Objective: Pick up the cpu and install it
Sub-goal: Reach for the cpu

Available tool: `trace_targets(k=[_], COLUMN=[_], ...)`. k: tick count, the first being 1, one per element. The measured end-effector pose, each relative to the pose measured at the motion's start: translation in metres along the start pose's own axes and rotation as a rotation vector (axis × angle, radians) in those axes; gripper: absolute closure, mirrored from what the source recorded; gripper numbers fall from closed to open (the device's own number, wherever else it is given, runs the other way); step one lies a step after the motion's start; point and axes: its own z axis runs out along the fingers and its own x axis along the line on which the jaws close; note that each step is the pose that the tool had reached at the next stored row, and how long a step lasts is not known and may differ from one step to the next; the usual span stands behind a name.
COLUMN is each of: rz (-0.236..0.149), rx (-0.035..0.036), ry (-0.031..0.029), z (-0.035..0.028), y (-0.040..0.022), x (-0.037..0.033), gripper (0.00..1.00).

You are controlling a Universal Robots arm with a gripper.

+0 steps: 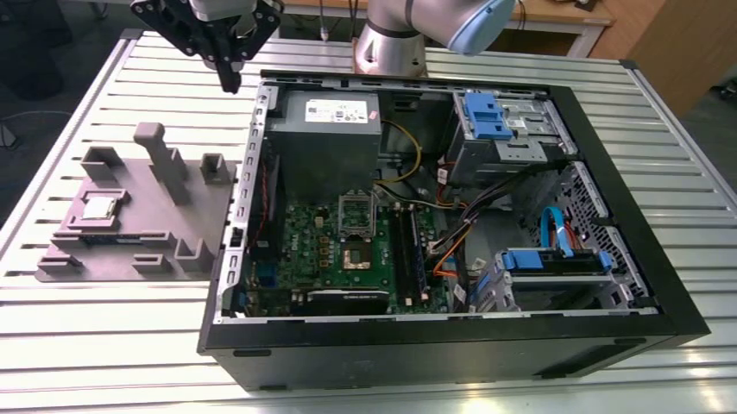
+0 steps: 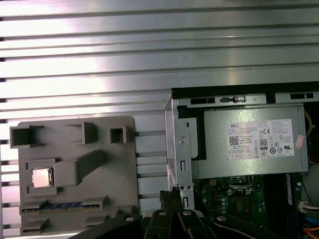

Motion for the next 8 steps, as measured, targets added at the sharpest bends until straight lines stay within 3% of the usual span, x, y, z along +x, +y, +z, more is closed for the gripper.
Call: trace_targets(k=[8], rz=[0.0], rx=[0.0], ry=[0.0], z=[0.0], y=[-0.0001], x=[0.0017], gripper=[0.9])
